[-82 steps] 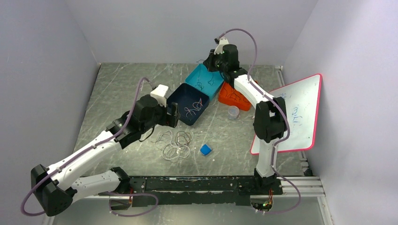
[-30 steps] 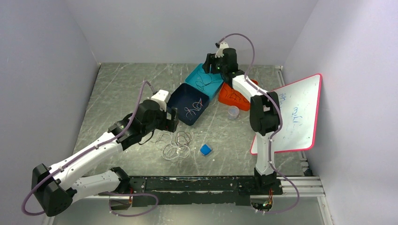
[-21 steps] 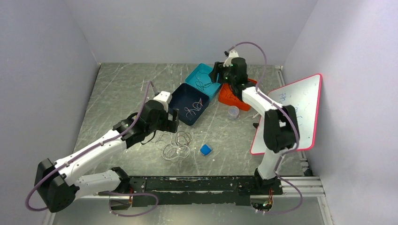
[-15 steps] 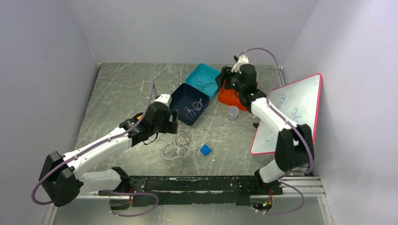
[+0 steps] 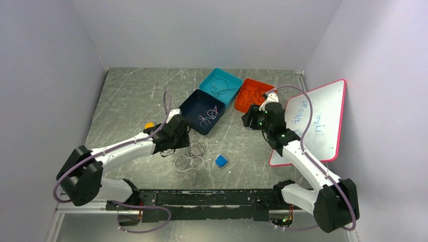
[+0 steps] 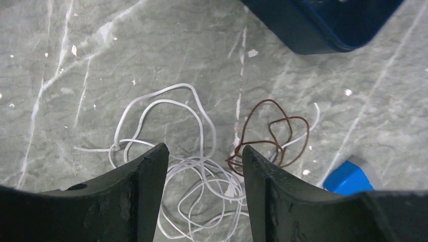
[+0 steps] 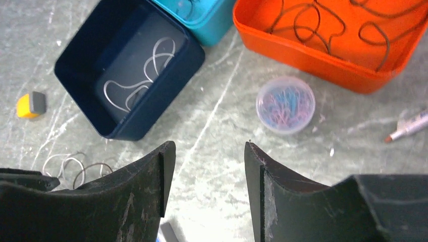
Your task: Untangle the cables
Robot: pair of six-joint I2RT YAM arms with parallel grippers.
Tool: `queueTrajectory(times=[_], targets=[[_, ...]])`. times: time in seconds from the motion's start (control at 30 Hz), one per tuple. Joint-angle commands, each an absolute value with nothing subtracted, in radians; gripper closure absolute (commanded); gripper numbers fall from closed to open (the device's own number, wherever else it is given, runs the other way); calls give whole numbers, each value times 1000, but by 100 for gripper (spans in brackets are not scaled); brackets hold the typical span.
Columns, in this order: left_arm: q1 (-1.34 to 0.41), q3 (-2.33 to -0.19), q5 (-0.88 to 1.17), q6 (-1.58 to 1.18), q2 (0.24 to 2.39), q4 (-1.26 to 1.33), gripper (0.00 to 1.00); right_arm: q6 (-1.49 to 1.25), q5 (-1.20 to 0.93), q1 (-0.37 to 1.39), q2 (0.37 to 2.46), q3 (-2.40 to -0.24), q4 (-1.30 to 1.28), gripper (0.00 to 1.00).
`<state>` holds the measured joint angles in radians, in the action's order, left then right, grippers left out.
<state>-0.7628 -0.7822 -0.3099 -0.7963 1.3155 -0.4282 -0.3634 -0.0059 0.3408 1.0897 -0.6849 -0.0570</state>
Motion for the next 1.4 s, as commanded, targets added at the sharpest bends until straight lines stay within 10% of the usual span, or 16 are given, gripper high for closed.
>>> queueTrajectory(times=[0.0,0.37,0.67,1.37], targets=[[-761,-794,-381,-842,1371,-397,40,-409,37,345,1033,-640,-100,44],[-761,-791,-343,-826,1475,-323,49,-407,42,346,1010,-638,-126,46],[-761,-804,-370,-790,1493,-334,92,-404,40,345,978,-641,-134,46],[-761,-905,-376,-470,945,-424,93,-379,-362,456,962,-602,301,36]])
